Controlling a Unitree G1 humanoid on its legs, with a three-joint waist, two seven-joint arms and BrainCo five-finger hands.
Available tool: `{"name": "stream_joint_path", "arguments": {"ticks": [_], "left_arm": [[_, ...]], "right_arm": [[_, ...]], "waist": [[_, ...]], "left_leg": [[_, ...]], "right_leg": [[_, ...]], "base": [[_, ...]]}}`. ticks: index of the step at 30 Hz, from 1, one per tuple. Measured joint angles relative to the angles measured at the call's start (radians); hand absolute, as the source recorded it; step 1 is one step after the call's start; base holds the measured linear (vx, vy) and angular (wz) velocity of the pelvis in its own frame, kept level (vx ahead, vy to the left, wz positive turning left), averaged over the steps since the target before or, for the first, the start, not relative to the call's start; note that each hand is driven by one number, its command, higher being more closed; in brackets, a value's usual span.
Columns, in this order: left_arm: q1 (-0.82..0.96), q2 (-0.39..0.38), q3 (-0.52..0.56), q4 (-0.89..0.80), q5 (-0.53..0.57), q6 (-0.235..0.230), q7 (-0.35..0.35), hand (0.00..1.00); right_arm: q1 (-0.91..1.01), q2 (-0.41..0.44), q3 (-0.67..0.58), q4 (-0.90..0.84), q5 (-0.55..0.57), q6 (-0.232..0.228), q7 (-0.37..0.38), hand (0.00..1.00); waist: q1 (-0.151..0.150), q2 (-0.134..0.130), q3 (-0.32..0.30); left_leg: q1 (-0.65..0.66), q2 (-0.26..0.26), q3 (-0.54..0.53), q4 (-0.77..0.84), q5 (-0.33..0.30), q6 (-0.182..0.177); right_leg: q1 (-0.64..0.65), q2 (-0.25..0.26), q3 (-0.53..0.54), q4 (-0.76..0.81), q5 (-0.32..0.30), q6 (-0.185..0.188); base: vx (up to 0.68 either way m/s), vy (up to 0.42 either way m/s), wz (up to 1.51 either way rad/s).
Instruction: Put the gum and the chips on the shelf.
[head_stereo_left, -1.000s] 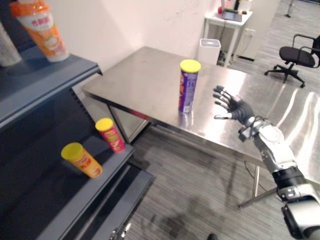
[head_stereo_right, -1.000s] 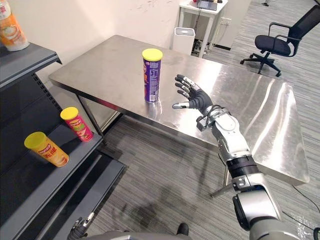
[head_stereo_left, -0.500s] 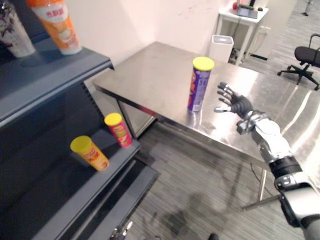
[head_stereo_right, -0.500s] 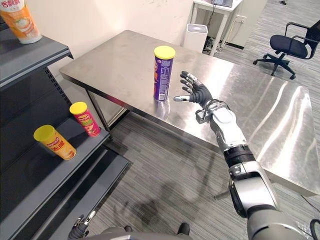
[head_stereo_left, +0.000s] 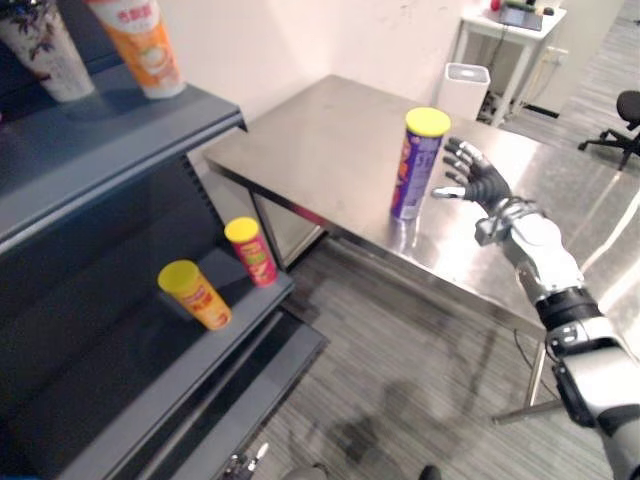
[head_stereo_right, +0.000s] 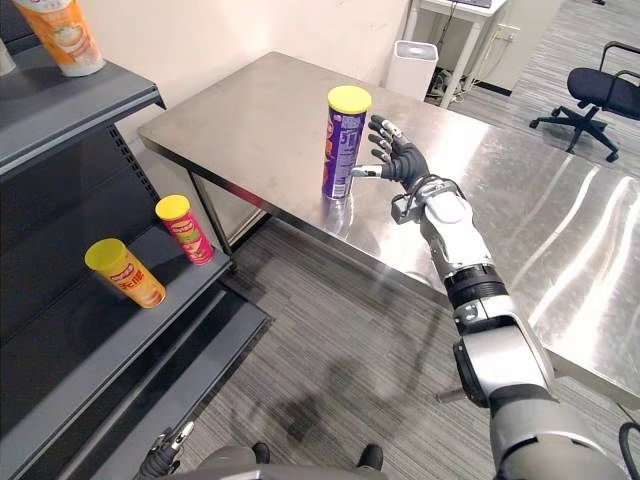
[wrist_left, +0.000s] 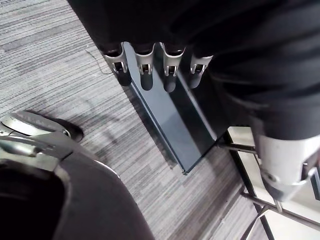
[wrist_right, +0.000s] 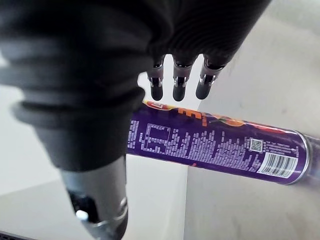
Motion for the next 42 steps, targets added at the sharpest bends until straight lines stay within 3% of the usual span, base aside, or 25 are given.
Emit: {"name": "stream_joint_path", "arguments": {"ticks": [17,24,42], "left_arm": [[0.0,0.001,-0.012,0.0,-0.002,0.0,-0.001,0.0],[0.0,0.003,-0.02,0.0,-0.002,0.0,-0.001,0.0],[0.001,0.011,-0.039,-0.002,-0.002,-0.002,-0.002,0.0]], "right_arm": [[-0.073,0.012,0.037,0.087,0.0,-0.011,-0.003,0.0],[-0.087,0.011,0.034,0.137,0.0,-0.028,-0.007,0.0],[-0.058,-0.018,-0.007,0.16,0.001,-0.035,-0.025,0.0]], "waist": [[0.007,0.007,0.028],[0.027,0.011,0.041],[0.025,0.008,0.049]], "left_leg": [[0.001,-0.009,-0.037,0.003,0.003,0.005],[-0.003,-0.015,-0.046,0.002,0.008,0.006],[-0.002,-0.015,-0.042,0.002,0.01,0.005]], "right_leg": [[0.026,-0.007,-0.038,0.0,0.0,0.0],[0.027,-0.011,-0.049,0.0,0.0,0.0],[0.026,-0.012,-0.043,0.0,0.0,0.0]], "base": [[0.0,-0.01,0.06],[0.0,-0.01,0.04],[0.0,-0.009,0.0]]}}
